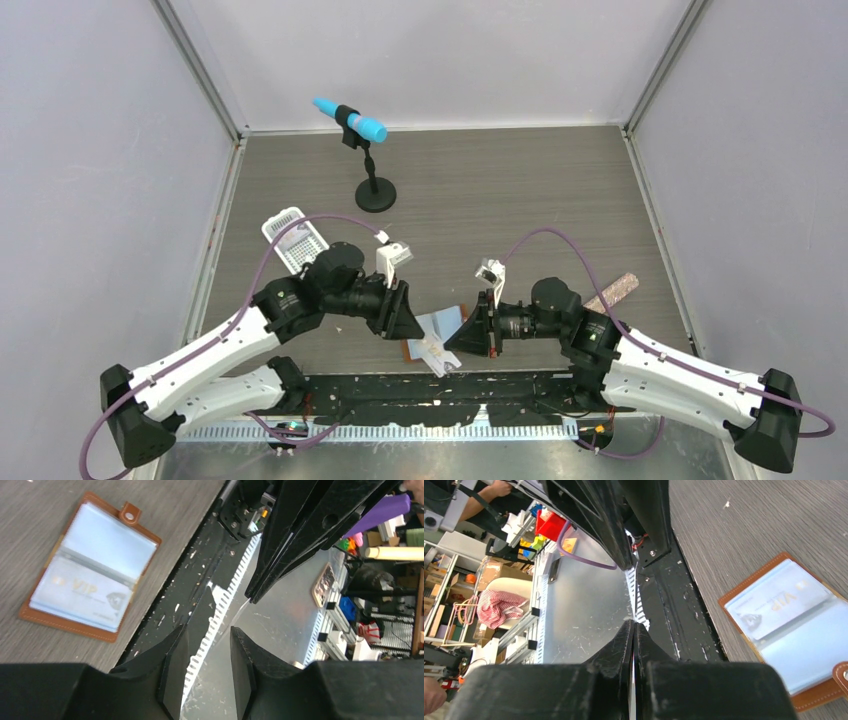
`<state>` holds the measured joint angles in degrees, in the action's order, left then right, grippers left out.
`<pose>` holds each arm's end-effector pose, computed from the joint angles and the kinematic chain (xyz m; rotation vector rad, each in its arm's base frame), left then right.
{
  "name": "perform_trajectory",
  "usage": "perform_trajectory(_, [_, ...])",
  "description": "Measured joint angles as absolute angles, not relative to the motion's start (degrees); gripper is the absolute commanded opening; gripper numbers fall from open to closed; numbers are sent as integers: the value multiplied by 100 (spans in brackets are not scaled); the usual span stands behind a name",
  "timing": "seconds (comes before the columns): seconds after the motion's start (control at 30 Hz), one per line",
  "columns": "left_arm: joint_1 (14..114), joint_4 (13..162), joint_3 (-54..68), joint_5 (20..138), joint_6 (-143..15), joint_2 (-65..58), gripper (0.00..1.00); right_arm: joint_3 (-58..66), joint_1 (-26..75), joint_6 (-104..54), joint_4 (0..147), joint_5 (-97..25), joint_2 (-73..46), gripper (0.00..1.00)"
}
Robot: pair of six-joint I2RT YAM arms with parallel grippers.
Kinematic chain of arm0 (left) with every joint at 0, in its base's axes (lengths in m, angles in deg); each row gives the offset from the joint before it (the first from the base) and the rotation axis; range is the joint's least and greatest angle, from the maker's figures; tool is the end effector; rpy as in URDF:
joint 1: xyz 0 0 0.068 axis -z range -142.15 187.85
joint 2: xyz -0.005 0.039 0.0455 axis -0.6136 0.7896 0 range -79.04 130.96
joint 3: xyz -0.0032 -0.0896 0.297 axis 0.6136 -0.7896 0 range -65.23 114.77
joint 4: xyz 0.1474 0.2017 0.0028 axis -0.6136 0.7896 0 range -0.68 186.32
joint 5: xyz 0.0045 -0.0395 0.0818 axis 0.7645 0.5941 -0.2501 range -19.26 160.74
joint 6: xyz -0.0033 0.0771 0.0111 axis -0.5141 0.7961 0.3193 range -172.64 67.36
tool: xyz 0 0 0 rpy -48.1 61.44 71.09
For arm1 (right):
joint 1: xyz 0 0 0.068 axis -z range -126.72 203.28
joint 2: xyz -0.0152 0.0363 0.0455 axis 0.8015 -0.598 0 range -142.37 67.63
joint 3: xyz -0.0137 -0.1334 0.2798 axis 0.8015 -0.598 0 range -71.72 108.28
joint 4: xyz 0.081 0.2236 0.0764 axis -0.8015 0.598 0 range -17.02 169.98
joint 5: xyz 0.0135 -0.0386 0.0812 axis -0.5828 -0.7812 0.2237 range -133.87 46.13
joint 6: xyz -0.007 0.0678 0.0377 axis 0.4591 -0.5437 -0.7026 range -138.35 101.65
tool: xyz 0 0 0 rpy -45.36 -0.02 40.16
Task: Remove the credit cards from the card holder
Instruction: Place the credit card in the storage box.
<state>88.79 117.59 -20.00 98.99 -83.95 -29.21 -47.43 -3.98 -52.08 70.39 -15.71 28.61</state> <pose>0.0845 -0.1542 0.3138 0.7241 2.2802 -1.2980 0.0573 0.1472 0.2750 -0.8086 1.8854 1.5118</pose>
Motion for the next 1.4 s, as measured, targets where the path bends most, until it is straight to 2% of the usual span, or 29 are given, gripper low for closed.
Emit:
perform_trajectory(0.2, [8879, 11416, -2157, 10433, -8500, -2814, 33, -4743, -398, -5276, 6781, -1409, 2859, 5])
perform_trajectory(0.27, [8879, 11344, -2186, 10540, -8526, -2814, 25, -4745, -398, -5282, 6738, -1392, 2859, 5])
perform_trajectory(0.4, [8879, 11180, -2227, 10776, -8554, -2773, 0, -4745, -398, -5296, 6696, -1388, 2859, 5])
perform_trajectory(0.5, [8879, 11121, -2242, 10911, -8600, -2768, 0, -4791, -380, -5296, 6725, -1412, 2852, 11])
perform_trajectory(0.57, [8879, 11112, -2245, 10920, -8620, -2768, 0, -4815, -378, -5307, 6725, -1420, 2848, 22])
perform_trajectory(0.67, [8844, 11095, -2253, 10831, -8659, -2788, 0, -4819, -376, -5363, 6731, -1554, 2887, 50])
perform_trajectory(0.77, [8693, 11101, -2253, 10654, -8666, -2856, 0, -4826, -376, -5407, 6845, -1840, 3152, 69])
perform_trajectory(0.8, [8597, 11108, -2253, 10588, -8668, -2893, 0, -4828, -376, -5418, 6906, -1951, 3302, 79])
perform_trajectory(0.87, [8409, 11139, -2253, 10459, -8672, -2954, 0, -4828, -376, -5416, 7009, -2203, 3602, 92])
perform_trajectory(0.93, [8134, 11241, -2253, 10234, -8674, -3018, 0, -4828, -376, -5379, 7173, -2522, 3938, 98])
perform_trajectory(1.03, [7616, 11495, -2251, 9744, -8714, -3066, 0, -4828, -376, -5344, 7369, -2900, 4299, 96])
perform_trajectory(1.4, [4433, 12304, -2172, 7860, -8858, -3044, 0, -5018, -376, -5337, 7881, -3551, 4638, 95])
